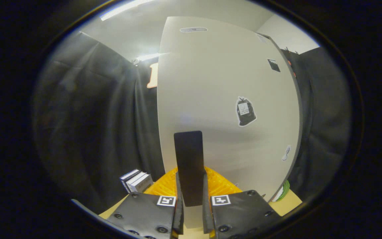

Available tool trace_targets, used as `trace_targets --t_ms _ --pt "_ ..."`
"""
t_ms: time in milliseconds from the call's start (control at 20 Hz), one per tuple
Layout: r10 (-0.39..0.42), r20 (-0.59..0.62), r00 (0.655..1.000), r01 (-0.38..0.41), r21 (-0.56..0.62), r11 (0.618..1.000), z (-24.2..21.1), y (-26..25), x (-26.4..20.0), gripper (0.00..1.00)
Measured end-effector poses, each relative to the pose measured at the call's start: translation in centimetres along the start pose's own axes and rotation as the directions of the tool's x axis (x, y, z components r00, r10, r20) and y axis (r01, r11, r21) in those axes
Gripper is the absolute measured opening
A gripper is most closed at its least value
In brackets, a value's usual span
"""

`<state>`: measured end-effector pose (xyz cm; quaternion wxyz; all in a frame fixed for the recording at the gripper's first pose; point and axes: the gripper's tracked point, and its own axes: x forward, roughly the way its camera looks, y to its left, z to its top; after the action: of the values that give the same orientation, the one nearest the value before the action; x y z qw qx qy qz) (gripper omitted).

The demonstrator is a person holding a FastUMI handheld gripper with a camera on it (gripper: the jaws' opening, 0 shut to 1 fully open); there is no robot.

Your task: Open the shoe cabinet door, grab the shoes and put them into the shoe cabinet, then close the shoe cabinet door.

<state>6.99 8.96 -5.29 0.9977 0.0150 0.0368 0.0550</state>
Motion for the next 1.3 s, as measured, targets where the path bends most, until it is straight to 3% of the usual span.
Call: trace_targets --t_ms 300,550,1050,1300 --pt "0.108 -0.023 0.994 -0.108 0.003 0.994 0.2 -2.9 -5.0 0.25" --pt "0.139 -0.027 0.990 -0.139 -0.009 0.990 1.0 -7.2 -8.9 0.24" --pt "0.005 -0.027 1.000 -0.007 -0.054 0.999 1.6 -18.0 -15.8 0.22" --pt "-0.062 -0.010 0.998 0.062 -0.029 0.998 2.2 -24.6 -16.4 0.19"
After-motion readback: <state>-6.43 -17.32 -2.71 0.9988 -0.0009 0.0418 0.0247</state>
